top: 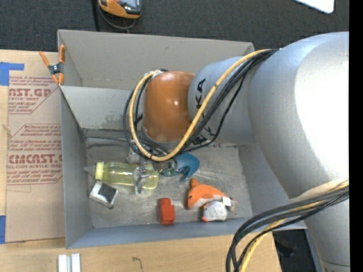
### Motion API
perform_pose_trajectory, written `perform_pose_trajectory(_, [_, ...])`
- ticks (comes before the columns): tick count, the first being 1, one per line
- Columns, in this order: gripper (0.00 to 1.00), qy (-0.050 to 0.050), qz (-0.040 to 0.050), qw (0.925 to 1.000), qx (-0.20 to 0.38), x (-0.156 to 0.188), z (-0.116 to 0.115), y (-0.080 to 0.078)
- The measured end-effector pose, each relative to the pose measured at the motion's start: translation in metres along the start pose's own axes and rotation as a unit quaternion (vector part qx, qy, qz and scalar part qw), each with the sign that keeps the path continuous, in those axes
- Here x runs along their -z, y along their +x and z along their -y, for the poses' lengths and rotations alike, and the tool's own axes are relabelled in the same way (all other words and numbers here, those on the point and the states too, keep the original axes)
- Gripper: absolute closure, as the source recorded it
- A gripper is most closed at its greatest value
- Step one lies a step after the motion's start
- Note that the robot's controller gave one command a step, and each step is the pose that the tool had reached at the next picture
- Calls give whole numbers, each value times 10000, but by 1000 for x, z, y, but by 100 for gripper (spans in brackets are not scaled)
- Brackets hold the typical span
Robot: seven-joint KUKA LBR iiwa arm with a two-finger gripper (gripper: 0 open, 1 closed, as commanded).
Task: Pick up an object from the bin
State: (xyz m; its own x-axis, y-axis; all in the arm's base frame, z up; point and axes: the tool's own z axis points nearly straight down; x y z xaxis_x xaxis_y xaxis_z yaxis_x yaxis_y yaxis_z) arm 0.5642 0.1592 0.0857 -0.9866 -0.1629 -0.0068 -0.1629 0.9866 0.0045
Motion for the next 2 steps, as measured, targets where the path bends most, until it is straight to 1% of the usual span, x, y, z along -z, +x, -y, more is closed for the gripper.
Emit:
perform_pose_trajectory(1, [100,25,-40,9989,470,0,-2,-10])
perform_pose_trajectory(2, [100,12,24,9998,189,173,0,-10])
